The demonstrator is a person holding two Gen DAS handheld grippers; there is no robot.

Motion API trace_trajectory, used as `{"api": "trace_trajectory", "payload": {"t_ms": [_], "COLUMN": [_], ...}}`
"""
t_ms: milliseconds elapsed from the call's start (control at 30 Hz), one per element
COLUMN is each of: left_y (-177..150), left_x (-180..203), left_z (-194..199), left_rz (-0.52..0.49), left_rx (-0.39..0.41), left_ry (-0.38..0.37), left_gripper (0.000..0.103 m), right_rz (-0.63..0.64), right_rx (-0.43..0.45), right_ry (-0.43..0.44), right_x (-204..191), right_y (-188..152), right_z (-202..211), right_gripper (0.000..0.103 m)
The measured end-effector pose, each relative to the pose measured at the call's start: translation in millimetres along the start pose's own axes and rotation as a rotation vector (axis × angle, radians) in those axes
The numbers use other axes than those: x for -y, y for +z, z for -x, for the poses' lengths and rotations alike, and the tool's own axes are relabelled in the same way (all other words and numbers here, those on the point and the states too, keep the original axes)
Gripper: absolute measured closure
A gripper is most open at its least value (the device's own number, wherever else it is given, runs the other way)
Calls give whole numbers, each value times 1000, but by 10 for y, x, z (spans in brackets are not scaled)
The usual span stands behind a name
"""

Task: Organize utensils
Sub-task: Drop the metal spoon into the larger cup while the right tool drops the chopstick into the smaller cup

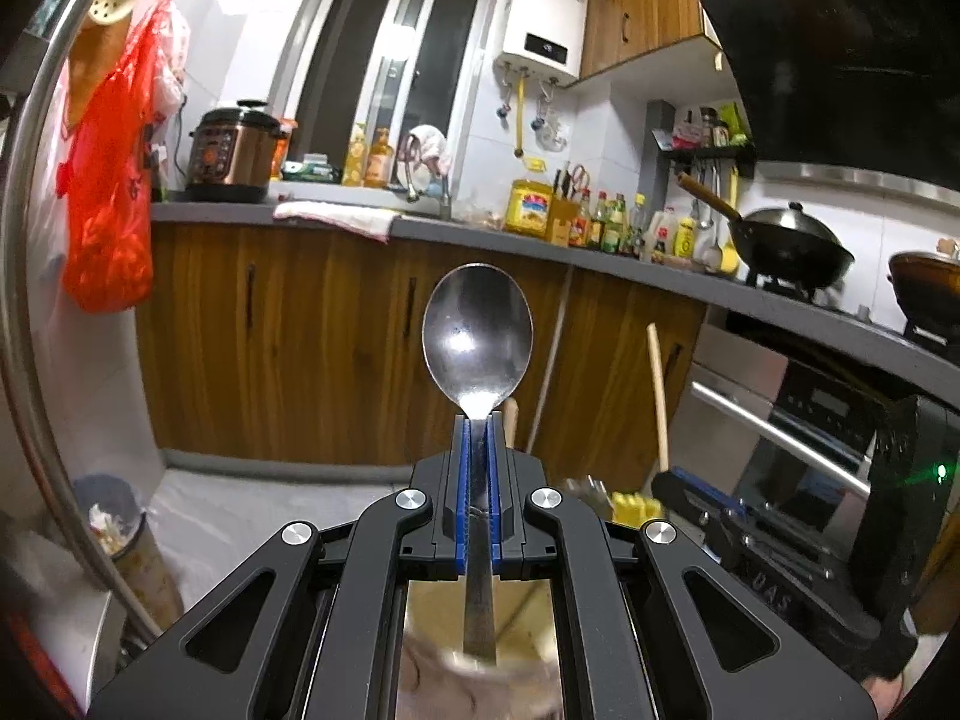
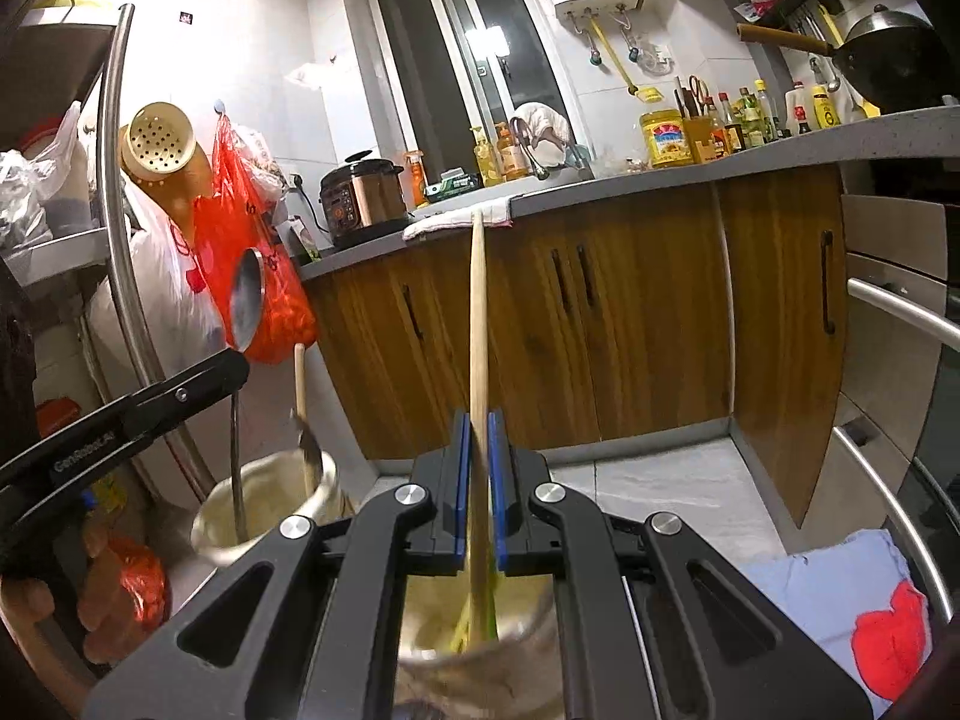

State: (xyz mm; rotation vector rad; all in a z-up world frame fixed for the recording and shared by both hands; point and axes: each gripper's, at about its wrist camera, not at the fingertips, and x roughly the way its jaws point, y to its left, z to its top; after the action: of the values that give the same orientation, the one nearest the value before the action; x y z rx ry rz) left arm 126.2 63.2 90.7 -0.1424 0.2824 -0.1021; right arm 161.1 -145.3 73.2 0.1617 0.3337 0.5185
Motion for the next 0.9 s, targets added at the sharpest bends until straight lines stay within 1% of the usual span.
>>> {"api": "trace_trajectory", "payload": {"t_ms": [200, 433, 567, 833, 900], "left_y": [-96, -142, -173, -199, -205], "left_x": [81, 127, 148, 109, 101], "left_z": [4, -78, -108, -188, -196], "left_rz": [-44, -70, -77, -55, -56], "left_rx": [-96, -184, -214, -259, -259], "left_ry": [12, 40, 51, 52, 54], "left_gripper": [97, 97, 97, 97, 97], "right_rz": [11, 31, 27, 19, 19], "right_rx": [-62, -162, -206, -237, -237], "right_ry": [28, -15, -29, -43, -46], "right_x": [1, -29, -15, -8, -8], "right_y": [-42, -87, -113, -87, -96], "right_z": [135, 124, 93, 34, 25], "right_gripper": [97, 97, 97, 97, 97]}}
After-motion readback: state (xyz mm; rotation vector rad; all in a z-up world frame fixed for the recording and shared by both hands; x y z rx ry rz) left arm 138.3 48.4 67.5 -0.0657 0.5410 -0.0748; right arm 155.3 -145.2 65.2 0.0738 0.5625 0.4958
